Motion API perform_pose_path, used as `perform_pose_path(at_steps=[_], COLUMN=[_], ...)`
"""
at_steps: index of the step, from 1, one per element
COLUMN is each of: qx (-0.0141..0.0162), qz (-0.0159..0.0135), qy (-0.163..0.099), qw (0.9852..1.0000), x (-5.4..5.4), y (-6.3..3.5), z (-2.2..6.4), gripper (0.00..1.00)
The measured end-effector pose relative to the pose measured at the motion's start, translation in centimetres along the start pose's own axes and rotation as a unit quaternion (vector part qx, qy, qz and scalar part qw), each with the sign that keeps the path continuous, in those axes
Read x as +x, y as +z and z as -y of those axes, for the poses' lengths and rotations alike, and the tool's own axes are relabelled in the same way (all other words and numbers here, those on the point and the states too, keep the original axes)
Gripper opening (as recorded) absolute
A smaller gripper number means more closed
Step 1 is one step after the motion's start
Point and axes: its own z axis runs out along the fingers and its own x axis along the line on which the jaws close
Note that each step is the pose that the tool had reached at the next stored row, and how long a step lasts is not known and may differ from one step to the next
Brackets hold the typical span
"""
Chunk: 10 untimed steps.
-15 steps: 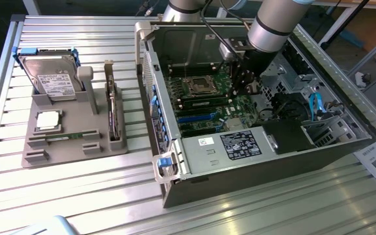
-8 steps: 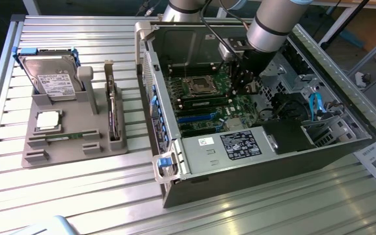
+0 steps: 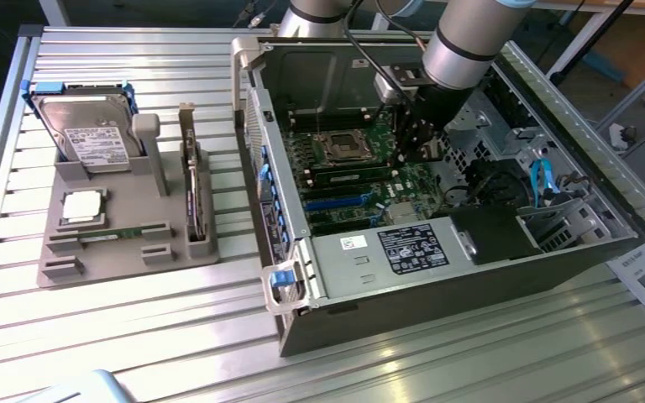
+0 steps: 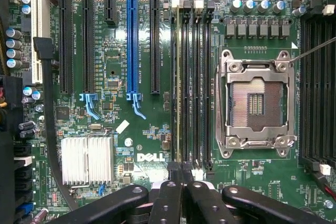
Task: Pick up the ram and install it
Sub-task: 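Press down the ram until it locks into place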
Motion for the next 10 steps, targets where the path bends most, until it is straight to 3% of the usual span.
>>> perform_pose_path(at_steps=[10], qx=[0.0], qz=[0.0001], qy=[0.0], qw=[1.0], x=[0.0], y=[0.14], z=[0.0], gripper=[0.1])
